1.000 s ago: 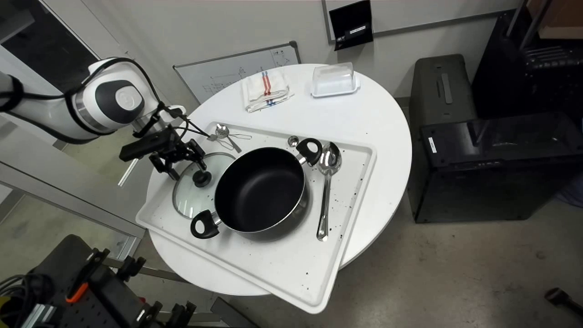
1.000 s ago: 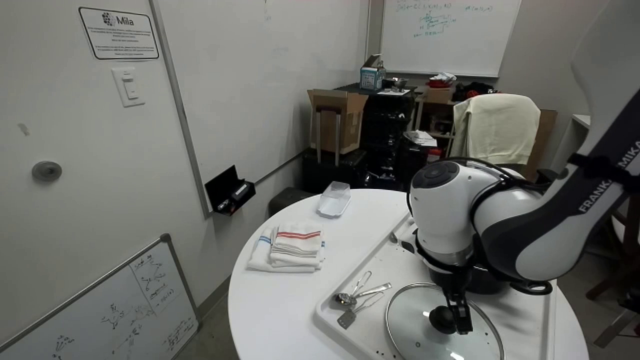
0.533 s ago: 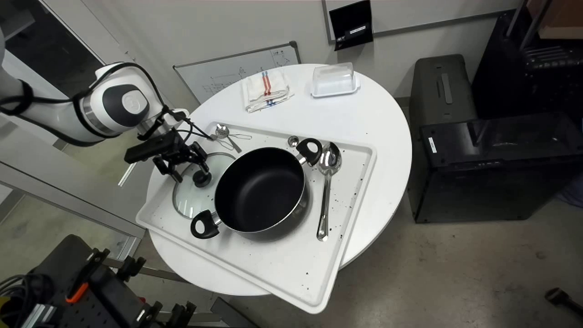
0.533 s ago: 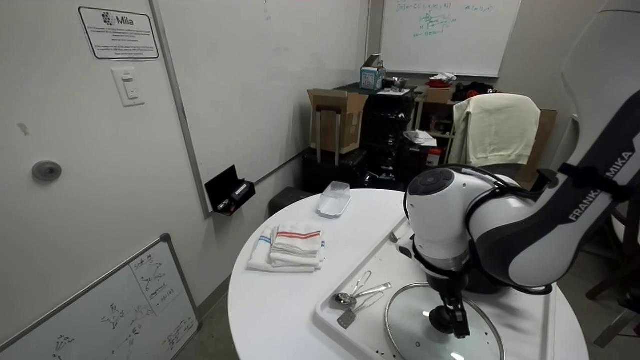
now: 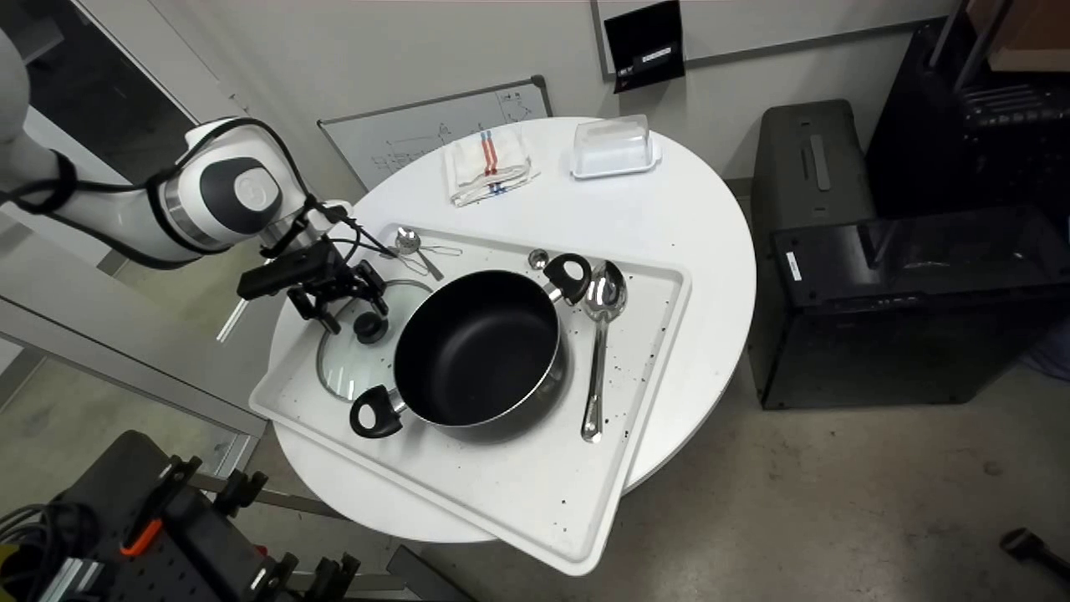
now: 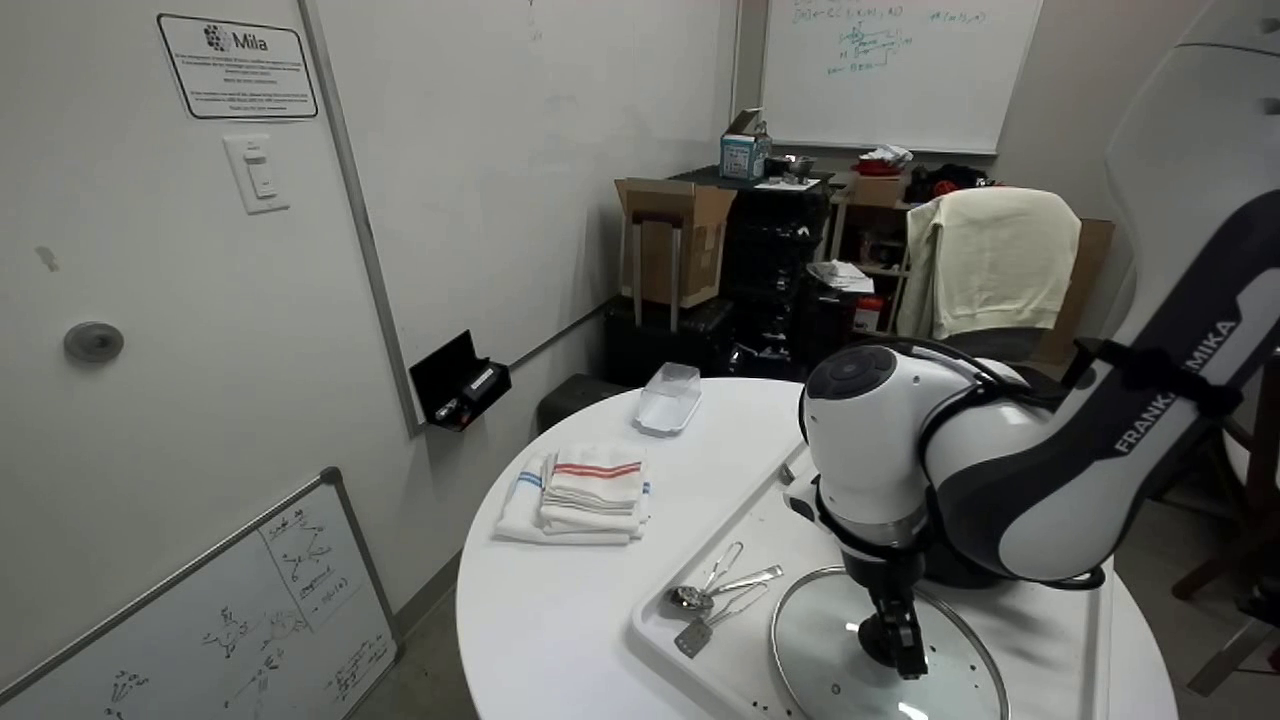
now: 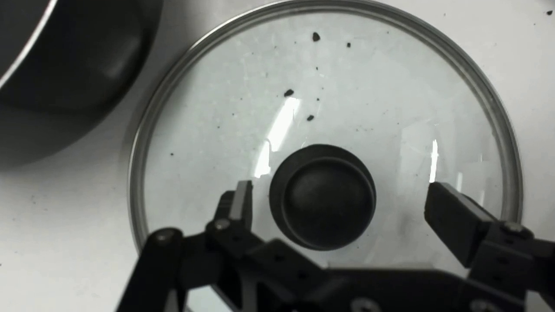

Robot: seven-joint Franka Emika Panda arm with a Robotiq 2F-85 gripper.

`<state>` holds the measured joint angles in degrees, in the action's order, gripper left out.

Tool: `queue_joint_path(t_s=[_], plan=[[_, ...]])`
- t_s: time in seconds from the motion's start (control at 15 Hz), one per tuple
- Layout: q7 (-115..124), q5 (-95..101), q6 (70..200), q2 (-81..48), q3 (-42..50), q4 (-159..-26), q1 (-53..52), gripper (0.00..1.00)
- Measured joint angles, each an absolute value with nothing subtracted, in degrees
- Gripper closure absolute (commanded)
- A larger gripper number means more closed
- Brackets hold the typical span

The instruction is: Put the glass lid on the black pot.

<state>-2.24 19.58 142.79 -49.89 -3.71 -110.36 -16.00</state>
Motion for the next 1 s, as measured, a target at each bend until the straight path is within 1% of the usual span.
queue_joint_path(t_s=[0.07,0.2,0.33,0.4,0.47,1.0], plan=[[-2.25,19.58,142.79,-50.03,-3.71,-110.17,-16.00,0.31],[-2.25,19.58,142.79,-50.18,-3.71,-110.00,-16.00,0.46],[-2.25,19.58,142.79,-50.19,-3.71,-109.99,-16.00,0.62],[-2.25,19.59,142.79,-50.18,-3.71,-109.98,-16.00,0.72],[-2.25,19.58,142.79,-50.18,-3.66,-109.90,-16.00,0.75],[-2.41,19.58,142.79,-50.02,-3.63,-109.87,-15.98,0.75]])
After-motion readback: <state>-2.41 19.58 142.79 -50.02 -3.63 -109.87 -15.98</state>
